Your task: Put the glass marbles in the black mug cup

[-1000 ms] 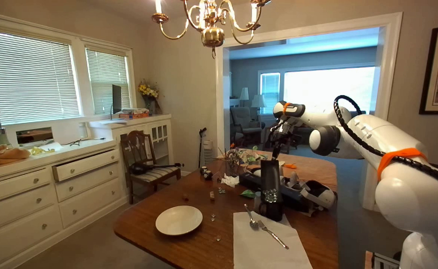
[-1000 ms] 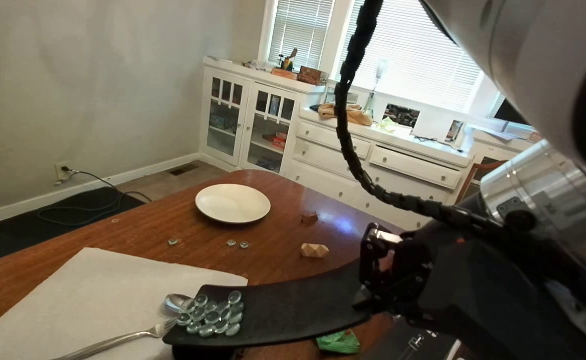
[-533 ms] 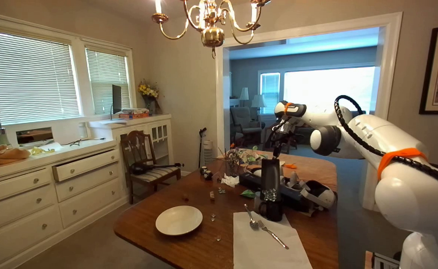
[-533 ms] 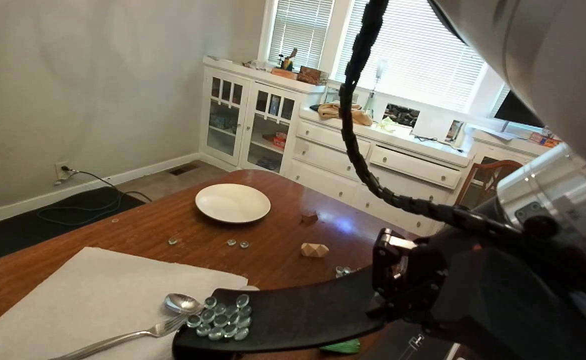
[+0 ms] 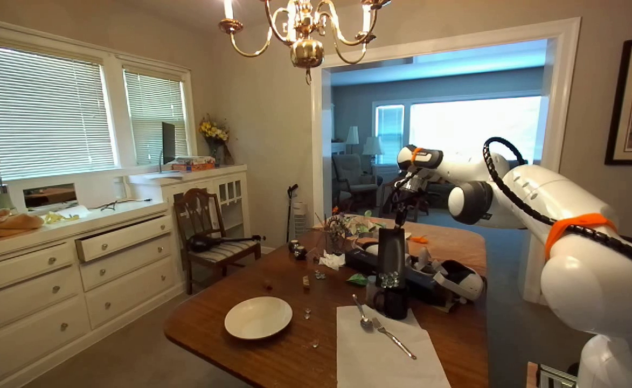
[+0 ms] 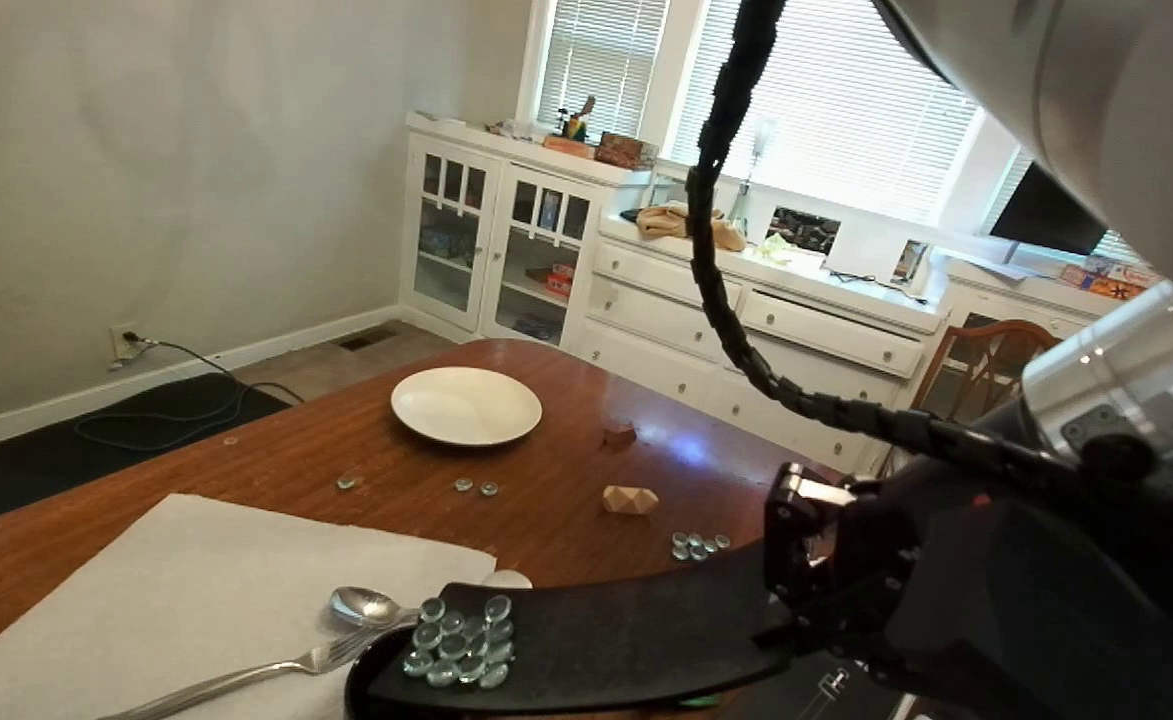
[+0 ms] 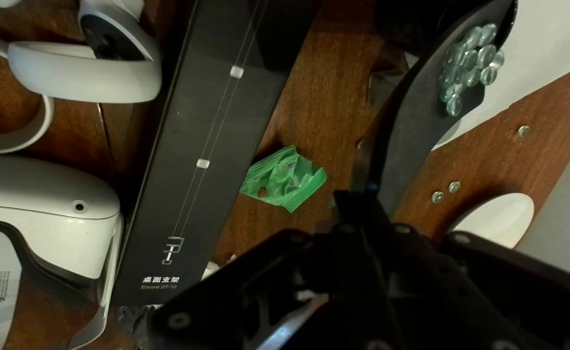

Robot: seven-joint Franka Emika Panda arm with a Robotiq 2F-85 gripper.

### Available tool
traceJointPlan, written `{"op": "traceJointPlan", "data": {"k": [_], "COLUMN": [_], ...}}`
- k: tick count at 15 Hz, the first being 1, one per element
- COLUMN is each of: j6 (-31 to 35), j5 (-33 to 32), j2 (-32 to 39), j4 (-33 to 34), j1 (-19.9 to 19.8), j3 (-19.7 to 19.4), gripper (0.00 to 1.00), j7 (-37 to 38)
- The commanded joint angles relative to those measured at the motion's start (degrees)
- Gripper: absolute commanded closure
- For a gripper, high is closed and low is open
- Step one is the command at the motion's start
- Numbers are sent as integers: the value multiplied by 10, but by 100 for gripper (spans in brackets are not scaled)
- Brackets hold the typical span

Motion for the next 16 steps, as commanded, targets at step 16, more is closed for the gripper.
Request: {"op": "traceJointPlan", "data": {"k": [16], "j6": [34], "j5": [-33], "j2": [-32], "j4": [1], "j1": [24], "j3": [-24], "gripper": [98], "j7": [6]}}
